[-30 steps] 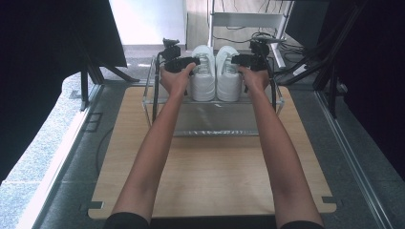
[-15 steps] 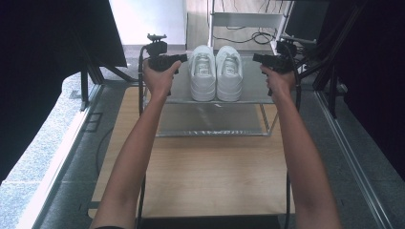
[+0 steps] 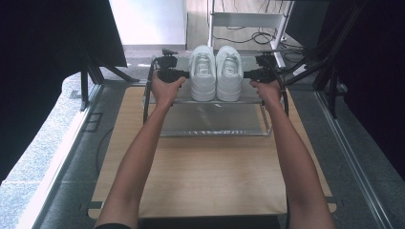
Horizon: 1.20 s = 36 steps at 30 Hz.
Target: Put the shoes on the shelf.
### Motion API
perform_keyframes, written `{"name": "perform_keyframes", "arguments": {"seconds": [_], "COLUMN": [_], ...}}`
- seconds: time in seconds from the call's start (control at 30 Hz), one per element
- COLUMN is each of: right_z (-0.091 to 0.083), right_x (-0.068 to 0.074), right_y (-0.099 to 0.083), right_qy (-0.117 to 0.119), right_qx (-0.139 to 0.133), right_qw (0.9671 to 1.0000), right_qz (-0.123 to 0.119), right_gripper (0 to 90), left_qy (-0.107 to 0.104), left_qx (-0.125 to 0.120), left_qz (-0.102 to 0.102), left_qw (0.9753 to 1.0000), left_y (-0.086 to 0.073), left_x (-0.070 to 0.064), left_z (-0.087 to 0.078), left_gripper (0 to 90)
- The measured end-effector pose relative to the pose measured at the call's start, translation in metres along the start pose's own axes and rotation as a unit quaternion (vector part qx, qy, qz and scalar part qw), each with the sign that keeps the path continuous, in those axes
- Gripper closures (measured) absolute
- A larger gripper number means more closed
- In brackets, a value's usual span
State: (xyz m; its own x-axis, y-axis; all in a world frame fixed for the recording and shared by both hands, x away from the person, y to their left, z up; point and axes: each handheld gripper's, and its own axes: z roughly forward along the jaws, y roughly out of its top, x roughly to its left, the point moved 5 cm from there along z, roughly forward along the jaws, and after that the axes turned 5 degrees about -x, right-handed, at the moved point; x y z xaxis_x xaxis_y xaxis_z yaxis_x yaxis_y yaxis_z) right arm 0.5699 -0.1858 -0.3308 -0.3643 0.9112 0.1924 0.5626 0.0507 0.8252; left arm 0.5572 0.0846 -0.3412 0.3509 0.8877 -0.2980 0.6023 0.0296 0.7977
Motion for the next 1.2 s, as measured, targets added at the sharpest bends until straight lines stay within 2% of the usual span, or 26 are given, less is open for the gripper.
{"name": "perform_keyframes", "arguments": {"seconds": [0.1, 0.17, 0.2, 0.23, 0.33, 0.37, 0.4, 0.43, 0.5, 0.53, 0.63, 0.67, 0.73, 0.77, 0.8, 0.83, 0.87, 0.9, 1.03, 1.2], "right_z": [0.002, 0.001, 0.001, 0.001, -0.002, -0.007, -0.007, -0.016, -0.020, -0.028, -0.037, -0.046, -0.050, -0.057, -0.059, -0.061, -0.061, -0.064, -0.071, -0.078], "right_x": [0.007, 0.009, 0.009, 0.008, 0.004, 0.001, 0.001, -0.001, -0.001, 0.000, 0.001, 0.003, 0.004, 0.007, 0.009, 0.010, 0.010, 0.011, 0.013, 0.012], "right_y": [0.001, 0.001, 0.001, 0.001, 0.001, 0.002, 0.002, 0.003, 0.003, 0.003, 0.001, -0.003, -0.005, -0.010, -0.013, -0.015, -0.015, -0.019, -0.024, -0.034], "right_qy": [-0.008, -0.017, -0.017, -0.018, -0.019, -0.022, -0.022, -0.010, -0.006, 0.006, 0.013, 0.023, 0.028, 0.039, 0.043, 0.044, 0.044, 0.046, 0.058, 0.078], "right_qx": [-0.003, -0.003, -0.003, -0.005, -0.006, -0.017, -0.017, -0.036, -0.040, -0.047, -0.057, -0.066, -0.070, -0.072, -0.074, -0.074, -0.074, -0.074, -0.081, -0.080], "right_qw": [0.9999, 0.9998, 0.9998, 0.9998, 0.9998, 0.9996, 0.9996, 0.9993, 0.9992, 0.9988, 0.9981, 0.9970, 0.9963, 0.9949, 0.9939, 0.9931, 0.9931, 0.9921, 0.9896, 0.9874], "right_qz": [-0.006, -0.011, -0.011, -0.004, -0.004, -0.007, -0.007, -0.001, -0.004, -0.011, -0.022, -0.035, -0.042, -0.059, -0.070, -0.079, -0.079, -0.090, -0.104, -0.113], "right_gripper": [89.8, 89.4, 89.4, 85.7, 80.7, 77.9, 77.9, 76.4, 75.3, 72.3, 69.5, 67.5, 66.3, 63.3, 62.3, 60.9, 60.9, 59.2, 58.4, 56.8], "left_qy": [0.003, 0.020, 0.020, 0.030, 0.028, 0.020, 0.020, 0.014, 0.006, -0.004, -0.018, -0.028, -0.033, -0.039, -0.039, -0.041, -0.040, -0.041, -0.058, -0.074], "left_qx": [0.001, 0.004, 0.004, 0.003, -0.007, -0.026, -0.026, -0.036, -0.052, -0.068, -0.080, -0.084, -0.084, -0.089, -0.089, -0.092, -0.092, -0.092, -0.095, -0.089], "left_qz": [0.004, 0.028, 0.028, 0.040, 0.040, 0.031, 0.031, 0.031, 0.030, 0.037, 0.043, 0.056, 0.064, 0.078, 0.078, 0.089, 0.097, 0.102, 0.106, 0.112], "left_qw": [1.0000, 0.9994, 0.9994, 0.9987, 0.9988, 0.9990, 0.9990, 0.9988, 0.9982, 0.9970, 0.9957, 0.9945, 0.9939, 0.9922, 0.9922, 0.9910, 0.9902, 0.9897, 0.9881, 0.9869], "left_y": [0.001, 0.000, 0.000, 0.000, 0.001, 0.003, 0.003, 0.004, 0.007, 0.007, 0.005, 0.001, -0.002, -0.007, -0.007, -0.009, -0.011, -0.013, -0.021, -0.033], "left_x": [-0.003, -0.006, -0.006, -0.006, -0.003, 0.002, 0.002, 0.004, 0.006, 0.005, 0.002, 0.000, -0.002, -0.006, -0.006, -0.008, -0.010, -0.011, -0.017, -0.017], "left_z": [-0.001, -0.002, -0.002, -0.004, -0.009, -0.016, -0.016, -0.021, -0.031, -0.042, -0.052, -0.058, -0.060, -0.065, -0.065, -0.067, -0.068, -0.070, -0.078, -0.087], "left_gripper": [85.9, 85.4, 84.1, 80.9, 69.5, 66.5, 64.5, 62.2, 60.9, 58.9, 57.0, 55.1, 53.8, 53.4, 53.0, 52.5, 52.5, 51.3, 49.5, 48.5]}}
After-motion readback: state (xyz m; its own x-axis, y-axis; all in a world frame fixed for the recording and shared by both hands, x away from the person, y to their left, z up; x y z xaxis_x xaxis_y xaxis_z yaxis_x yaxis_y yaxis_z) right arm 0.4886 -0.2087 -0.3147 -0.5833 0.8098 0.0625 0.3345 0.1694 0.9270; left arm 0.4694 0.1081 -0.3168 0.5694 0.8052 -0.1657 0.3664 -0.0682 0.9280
